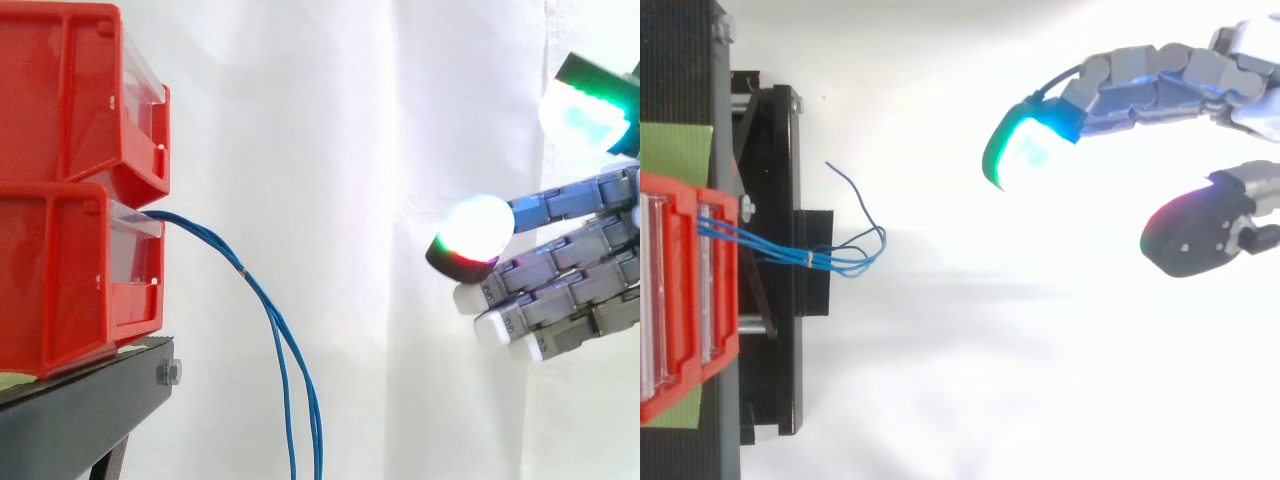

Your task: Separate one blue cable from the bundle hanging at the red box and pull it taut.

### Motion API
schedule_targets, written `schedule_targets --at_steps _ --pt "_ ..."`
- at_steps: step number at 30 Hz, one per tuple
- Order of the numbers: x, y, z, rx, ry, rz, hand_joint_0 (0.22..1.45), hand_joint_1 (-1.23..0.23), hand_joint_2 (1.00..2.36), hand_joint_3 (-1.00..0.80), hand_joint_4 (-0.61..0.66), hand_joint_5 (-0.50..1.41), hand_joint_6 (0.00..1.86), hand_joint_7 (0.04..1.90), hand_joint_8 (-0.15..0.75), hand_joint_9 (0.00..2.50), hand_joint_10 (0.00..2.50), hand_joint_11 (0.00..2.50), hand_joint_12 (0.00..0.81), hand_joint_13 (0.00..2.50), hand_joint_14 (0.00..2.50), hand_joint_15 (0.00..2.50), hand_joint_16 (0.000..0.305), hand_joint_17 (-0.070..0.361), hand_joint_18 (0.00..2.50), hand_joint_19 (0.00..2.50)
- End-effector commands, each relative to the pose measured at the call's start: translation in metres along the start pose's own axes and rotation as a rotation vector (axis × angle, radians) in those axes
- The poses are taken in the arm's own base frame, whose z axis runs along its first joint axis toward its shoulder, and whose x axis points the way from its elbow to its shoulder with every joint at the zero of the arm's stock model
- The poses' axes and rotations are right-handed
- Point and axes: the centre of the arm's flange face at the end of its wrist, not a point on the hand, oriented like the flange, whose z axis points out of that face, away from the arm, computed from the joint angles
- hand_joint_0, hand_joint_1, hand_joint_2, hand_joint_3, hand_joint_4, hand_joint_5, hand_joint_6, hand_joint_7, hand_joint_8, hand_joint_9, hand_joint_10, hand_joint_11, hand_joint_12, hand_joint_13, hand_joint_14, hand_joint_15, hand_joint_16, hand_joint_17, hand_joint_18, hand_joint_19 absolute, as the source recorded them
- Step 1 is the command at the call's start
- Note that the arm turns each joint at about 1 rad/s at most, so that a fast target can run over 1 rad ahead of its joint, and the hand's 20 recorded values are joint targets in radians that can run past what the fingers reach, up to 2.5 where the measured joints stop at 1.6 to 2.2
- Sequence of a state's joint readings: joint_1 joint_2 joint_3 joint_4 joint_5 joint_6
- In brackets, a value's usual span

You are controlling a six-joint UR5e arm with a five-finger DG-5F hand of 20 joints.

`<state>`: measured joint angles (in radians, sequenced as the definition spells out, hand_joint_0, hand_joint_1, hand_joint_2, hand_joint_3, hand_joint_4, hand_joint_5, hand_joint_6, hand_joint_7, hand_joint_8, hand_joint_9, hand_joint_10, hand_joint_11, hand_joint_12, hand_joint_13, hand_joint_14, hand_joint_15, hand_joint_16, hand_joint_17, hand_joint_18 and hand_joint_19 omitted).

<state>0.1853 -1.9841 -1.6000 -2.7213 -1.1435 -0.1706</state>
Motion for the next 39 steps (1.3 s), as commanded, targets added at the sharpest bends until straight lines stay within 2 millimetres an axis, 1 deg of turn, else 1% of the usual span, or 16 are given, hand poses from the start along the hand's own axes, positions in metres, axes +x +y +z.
schedule_targets --at_steps 1,2,3,5,6,8,9,10,20,25,27,29,31,32,33,39 --pt "0.007 -0.018 0.007 0.01 -0.019 -0.006 0.54 -0.56 1.0 -0.47 0.23 -0.22 0.5 0.87 0.267 0.42 0.01 0.28 0.347 0.45 0.01 0.26 0.043 0.097 0.29 0.32" --pt "0.009 -0.019 0.009 0.002 -0.019 0.007 0.53 -0.56 1.0 -0.47 0.23 -0.22 0.5 0.87 0.267 0.42 0.01 0.28 0.349 0.45 0.01 0.26 0.043 0.097 0.29 0.32" --pt "0.012 -0.028 0.012 0.009 -0.019 0.008 0.54 -0.56 1.0 -0.47 0.23 -0.22 0.5 0.87 0.266 0.42 0.01 0.28 0.348 0.45 0.01 0.26 0.043 0.097 0.29 0.32" --pt "0.014 -0.029 0.016 0.009 -0.019 0.014 0.54 -0.56 1.0 -0.47 0.23 -0.22 0.5 0.87 0.266 0.42 0.01 0.28 0.348 0.45 0.01 0.25 0.043 0.097 0.29 0.32" --pt "0.018 -0.039 0.022 0.019 -0.019 0.023 0.54 -0.55 1.0 -0.47 0.23 -0.22 0.5 0.87 0.267 0.42 0.01 0.28 0.349 0.45 0.01 0.26 0.043 0.097 0.29 0.33" --pt "0.019 -0.043 0.025 0.024 -0.017 0.031 0.53 -0.56 1.0 -0.47 0.22 -0.22 0.5 0.87 0.266 0.42 0.01 0.28 0.348 0.45 0.01 0.25 0.043 0.097 0.29 0.32" --pt "0.021 -0.046 0.031 0.02 -0.019 0.05 0.53 -0.56 1.0 -0.47 0.23 -0.22 0.5 0.87 0.266 0.42 0.01 0.28 0.348 0.45 0.01 0.26 0.043 0.097 0.29 0.32" --pt "0.024 -0.053 0.031 0.03 -0.018 0.049 0.53 -0.56 1.0 -0.47 0.23 -0.22 0.5 0.87 0.266 0.42 0.01 0.28 0.349 0.45 0.01 0.26 0.043 0.097 0.29 0.33" --pt "0.021 -0.054 0.033 0.028 -0.064 0.004 0.54 -0.56 1.0 -0.47 0.23 -0.22 0.5 0.87 0.266 0.42 0.01 0.28 0.348 0.45 0.01 0.26 0.043 0.097 0.29 0.33" --pt "0.022 -0.05 0.036 0.001 -0.086 -0.03 0.54 -0.56 1.0 -0.47 0.23 -0.22 0.5 0.87 0.266 0.42 0.01 0.28 0.347 0.45 0.01 0.26 0.043 0.097 0.29 0.32" --pt "0.024 -0.055 0.038 -0.001 -0.09 -0.041 0.54 -0.56 1.0 -0.47 0.23 -0.22 0.5 0.87 0.267 0.42 0.01 0.28 0.348 0.45 0.01 0.26 0.043 0.097 0.29 0.32" --pt "0.028 -0.063 0.045 0.002 -0.091 -0.038 0.54 -0.56 1.0 -0.47 0.23 -0.22 0.5 0.87 0.268 0.42 0.01 0.28 0.349 0.45 0.01 0.25 0.043 0.097 0.29 0.32" --pt "0.033 -0.078 0.056 0.011 -0.09 -0.023 0.54 -0.56 1.0 -0.47 0.23 -0.22 0.5 0.87 0.268 0.42 0.01 0.28 0.349 0.45 0.01 0.25 0.043 0.096 0.29 0.32" --pt "0.035 -0.079 0.061 0.007 -0.091 -0.009 0.54 -0.56 1.0 -0.47 0.23 -0.22 0.5 0.87 0.268 0.42 0.01 0.29 0.348 0.45 0.01 0.26 0.043 0.096 0.29 0.32" --pt "0.041 -0.078 0.074 0.008 -0.088 0.025 0.54 -0.56 1.0 -0.47 0.23 -0.22 0.5 0.87 0.268 0.42 0.01 0.28 0.348 0.45 0.01 0.26 0.043 0.096 0.29 0.32" --pt "0.046 -0.066 0.08 0.026 -0.089 -0.004 0.53 -0.56 1.0 -0.47 0.23 -0.22 0.5 0.87 0.268 0.42 0.01 0.28 0.348 0.45 0.01 0.25 0.043 0.096 0.29 0.32"
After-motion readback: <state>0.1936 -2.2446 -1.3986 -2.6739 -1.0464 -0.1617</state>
